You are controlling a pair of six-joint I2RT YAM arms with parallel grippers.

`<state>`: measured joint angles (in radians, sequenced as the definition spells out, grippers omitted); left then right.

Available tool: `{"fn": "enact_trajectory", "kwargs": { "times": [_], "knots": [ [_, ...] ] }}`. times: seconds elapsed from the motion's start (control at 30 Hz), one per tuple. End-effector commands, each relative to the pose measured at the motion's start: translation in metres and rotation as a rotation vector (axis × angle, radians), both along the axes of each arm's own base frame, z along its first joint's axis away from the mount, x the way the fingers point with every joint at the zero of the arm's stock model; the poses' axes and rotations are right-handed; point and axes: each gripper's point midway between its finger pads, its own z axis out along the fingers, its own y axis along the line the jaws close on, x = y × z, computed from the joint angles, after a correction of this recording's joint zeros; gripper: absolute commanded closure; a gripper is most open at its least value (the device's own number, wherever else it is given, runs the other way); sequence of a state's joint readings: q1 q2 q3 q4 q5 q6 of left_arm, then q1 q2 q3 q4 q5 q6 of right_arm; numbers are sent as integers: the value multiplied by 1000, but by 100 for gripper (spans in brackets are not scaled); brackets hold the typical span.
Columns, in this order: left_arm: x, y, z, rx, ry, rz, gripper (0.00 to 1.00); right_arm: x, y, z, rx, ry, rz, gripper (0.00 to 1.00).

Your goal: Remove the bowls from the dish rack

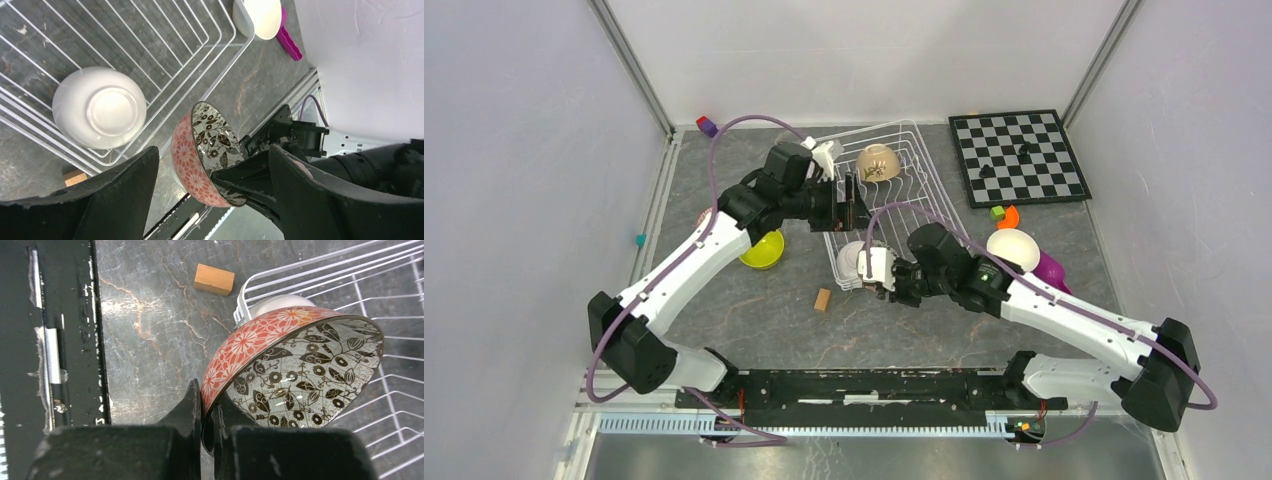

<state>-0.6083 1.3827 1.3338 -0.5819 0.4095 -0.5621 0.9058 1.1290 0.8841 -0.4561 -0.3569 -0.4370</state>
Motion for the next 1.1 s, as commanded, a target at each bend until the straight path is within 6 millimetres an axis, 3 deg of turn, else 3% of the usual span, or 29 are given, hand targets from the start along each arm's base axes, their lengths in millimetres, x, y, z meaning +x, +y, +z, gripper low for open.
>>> {"fn": "enact_trajectory", "kwargs": {
  "times": [0.0,0.43,0.67,0.73,0.77,0.8,1.0,1.07],
  "knots": [
    [-13,-11,1,-4,27,-109,15,20,15,41,25,-193,-27,100],
    [-4,3,-37,268,-39,-36,41,32,29,47,-104,-306,-126,100],
    [10,18,-45,442,-166,59,84,32,36,53,-71,-324,-144,99],
    [13,23,-45,473,-187,79,97,31,37,56,-54,-328,-143,89],
    [15,25,-46,484,-192,88,98,30,38,57,-44,-331,-142,72],
    [16,27,-46,492,-197,97,98,29,37,59,-36,-336,-143,64],
    [21,36,-33,490,-266,132,98,22,35,59,1,-331,-118,46],
    [25,42,-30,503,-292,154,98,18,37,61,22,-325,-101,29]
  ]
}}
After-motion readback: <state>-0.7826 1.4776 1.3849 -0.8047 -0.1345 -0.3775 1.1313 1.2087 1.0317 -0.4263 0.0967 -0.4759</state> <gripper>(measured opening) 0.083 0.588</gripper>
